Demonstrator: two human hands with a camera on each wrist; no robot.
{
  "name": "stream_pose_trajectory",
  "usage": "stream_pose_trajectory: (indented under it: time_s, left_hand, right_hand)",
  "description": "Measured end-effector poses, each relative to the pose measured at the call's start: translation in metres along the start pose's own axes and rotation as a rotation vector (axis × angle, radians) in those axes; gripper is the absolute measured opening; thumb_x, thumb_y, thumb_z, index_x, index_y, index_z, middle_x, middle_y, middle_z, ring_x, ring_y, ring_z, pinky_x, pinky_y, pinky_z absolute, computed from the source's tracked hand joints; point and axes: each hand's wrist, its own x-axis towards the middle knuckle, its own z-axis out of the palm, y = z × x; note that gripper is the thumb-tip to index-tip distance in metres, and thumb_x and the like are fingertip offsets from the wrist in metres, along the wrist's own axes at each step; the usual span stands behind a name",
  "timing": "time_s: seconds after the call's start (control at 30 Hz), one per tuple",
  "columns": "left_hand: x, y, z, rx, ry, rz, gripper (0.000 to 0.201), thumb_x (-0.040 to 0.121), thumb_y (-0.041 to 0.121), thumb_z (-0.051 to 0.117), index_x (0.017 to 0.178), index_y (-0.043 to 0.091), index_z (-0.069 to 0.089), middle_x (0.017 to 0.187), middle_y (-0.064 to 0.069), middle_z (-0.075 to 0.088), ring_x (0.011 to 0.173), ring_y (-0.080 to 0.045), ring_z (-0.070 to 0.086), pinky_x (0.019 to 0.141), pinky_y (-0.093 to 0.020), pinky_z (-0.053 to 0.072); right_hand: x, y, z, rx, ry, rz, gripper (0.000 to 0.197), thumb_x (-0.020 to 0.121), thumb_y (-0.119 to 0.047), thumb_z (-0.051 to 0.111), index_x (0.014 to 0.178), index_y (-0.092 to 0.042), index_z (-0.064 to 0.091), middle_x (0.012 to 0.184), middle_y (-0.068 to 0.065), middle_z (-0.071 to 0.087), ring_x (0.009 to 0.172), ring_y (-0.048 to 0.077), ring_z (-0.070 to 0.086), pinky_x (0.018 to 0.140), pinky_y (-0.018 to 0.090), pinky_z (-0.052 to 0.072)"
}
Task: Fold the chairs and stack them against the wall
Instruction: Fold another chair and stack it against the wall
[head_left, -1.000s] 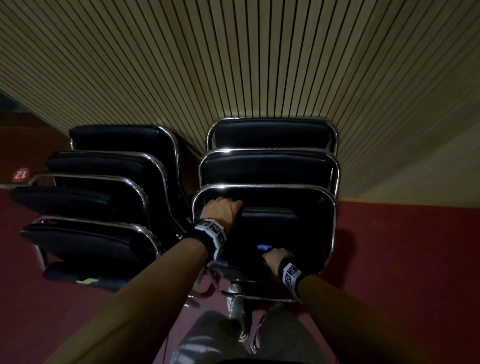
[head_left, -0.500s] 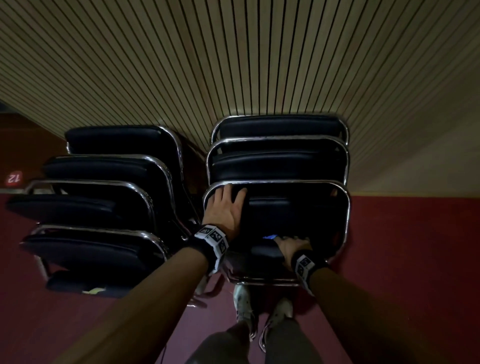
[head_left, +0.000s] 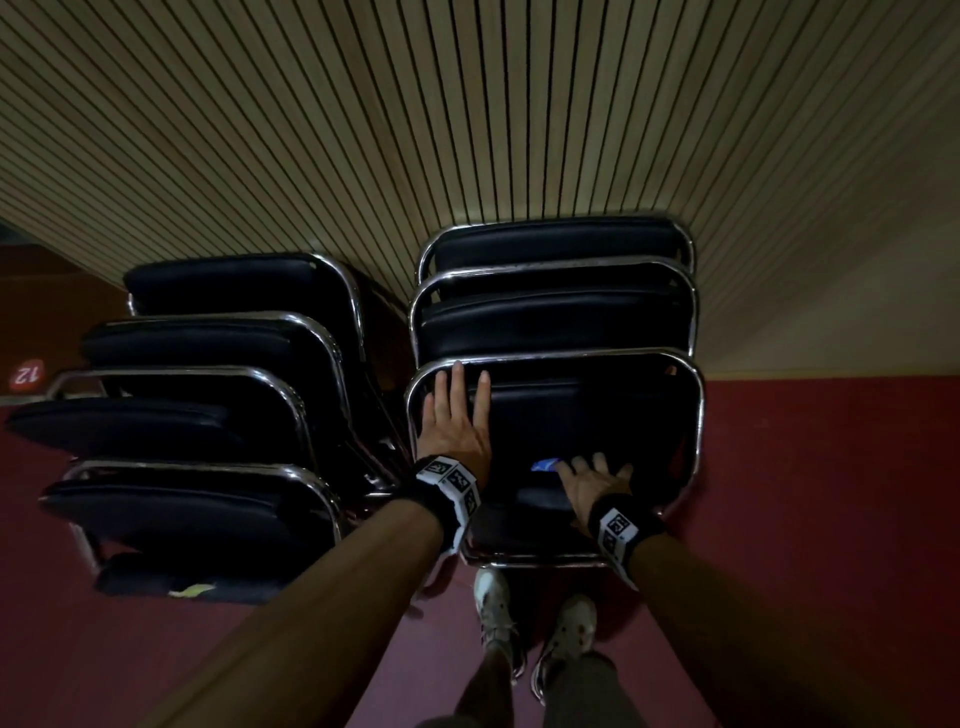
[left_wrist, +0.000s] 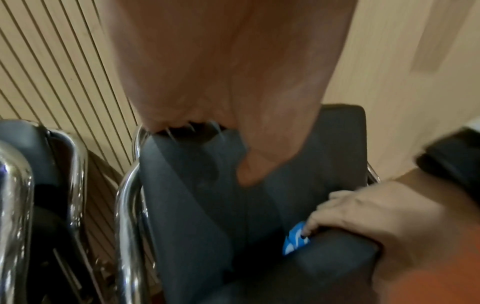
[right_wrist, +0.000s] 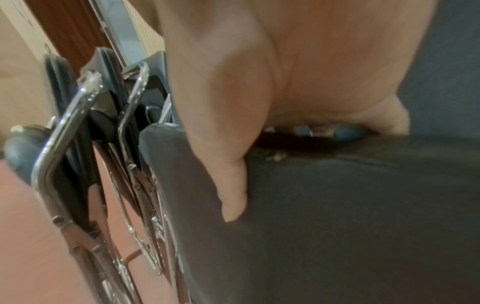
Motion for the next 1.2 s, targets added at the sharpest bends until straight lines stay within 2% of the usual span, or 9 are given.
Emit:
stream_pose_trajectory:
  time_s: [0.17,0.47,0.57,0.67,0.73,0.87,1.0,1.1,1.2]
  left_hand:
    - [-0.008,0.011,-0.005,0.035,-0.035,0.044,0.088,0.099,0.039,0.037,0.153,0.009,-0.026,0.158,-0.025,-0.029,0.149,-0.041,-0.020,0.123,-0.052,0.001]
    - [-0.035,0.013,-0.017,-0.049,-0.032,0.141,0.086,0.098,0.031,0.042,0.156,0.017,-0.020,0.161,-0.021,-0.024,0.150,-0.039,-0.019,0.124,-0.051,0.000]
    - [-0.043,0.014,-0.028,-0.103,0.017,0.206,0.071,0.093,0.035,0.050,0.155,0.016,0.024,0.160,-0.015,0.029,0.151,-0.038,0.015,0.122,-0.048,0.018]
    - [-0.054,0.022,-0.042,-0.047,0.088,0.254,0.031,0.088,0.034,0.049,0.113,0.022,0.064,0.114,-0.005,0.068,0.115,-0.029,0.059,0.096,-0.039,0.042]
    - [-0.060,0.027,-0.049,-0.045,0.086,0.258,0.025,0.088,0.034,0.049,0.099,0.020,0.067,0.102,-0.006,0.070,0.099,-0.029,0.065,0.083,-0.036,0.046]
    - [-0.073,0.046,-0.065,-0.050,0.021,0.286,0.027,0.089,0.032,0.051,0.102,0.018,0.069,0.100,-0.009,0.070,0.089,-0.033,0.068,0.072,-0.035,0.052]
    - [-0.077,0.066,-0.075,-0.053,-0.071,0.390,0.030,0.091,0.031,0.050,0.110,0.019,0.069,0.111,-0.009,0.069,0.095,-0.034,0.067,0.075,-0.036,0.053]
    - [-0.097,0.094,-0.074,0.036,-0.084,0.549,0.032,0.093,0.027,0.048,0.114,0.017,0.069,0.115,-0.010,0.068,0.100,-0.034,0.067,0.082,-0.040,0.055]
    - [-0.130,0.121,-0.055,0.143,-0.097,0.747,0.029,0.093,0.026,0.052,0.113,0.012,0.069,0.114,-0.012,0.068,0.102,-0.034,0.067,0.087,-0.043,0.056]
  right_hand:
    - [-0.030,0.010,0.009,0.037,0.075,0.029,0.091,0.084,-0.045,0.071,0.154,-0.025,0.017,0.154,0.006,0.025,0.143,0.036,0.019,0.109,0.073,0.020]
    - [-0.070,0.017,0.007,0.079,0.174,0.042,0.075,0.089,-0.043,0.060,0.151,-0.024,0.023,0.150,0.007,0.030,0.139,0.034,0.024,0.110,0.068,0.020]
    - [-0.082,0.018,0.002,0.148,0.228,0.039,0.066,0.091,-0.034,0.053,0.150,-0.023,0.024,0.148,0.005,0.034,0.135,0.033,0.030,0.107,0.058,0.034]
    - [-0.094,0.022,-0.008,0.187,0.322,0.029,0.063,0.092,-0.030,0.050,0.150,-0.023,0.026,0.142,0.004,0.041,0.126,0.030,0.042,0.093,0.045,0.048]
    - [-0.098,0.029,-0.019,0.267,0.277,0.017,0.057,0.093,-0.028,0.051,0.147,-0.021,0.033,0.137,0.006,0.048,0.120,0.031,0.050,0.089,0.043,0.049]
    - [-0.120,0.051,-0.039,0.378,0.233,0.075,0.034,0.091,-0.026,0.054,0.123,-0.012,0.053,0.118,0.013,0.062,0.106,0.034,0.063,0.088,0.040,0.054]
    - [-0.146,0.071,-0.045,0.445,0.275,0.166,0.029,0.098,-0.030,0.051,0.122,-0.013,0.056,0.119,0.008,0.063,0.107,0.033,0.064,0.090,0.042,0.054]
    - [-0.216,0.072,-0.032,0.496,0.357,0.355,0.033,0.100,-0.030,0.044,0.127,-0.018,0.057,0.120,0.007,0.064,0.106,0.034,0.065,0.088,0.042,0.055]
    - [-0.279,0.058,0.023,0.622,0.322,0.578,0.035,0.096,-0.031,0.047,0.125,-0.016,0.060,0.117,0.013,0.066,0.096,0.035,0.066,0.084,0.046,0.058]
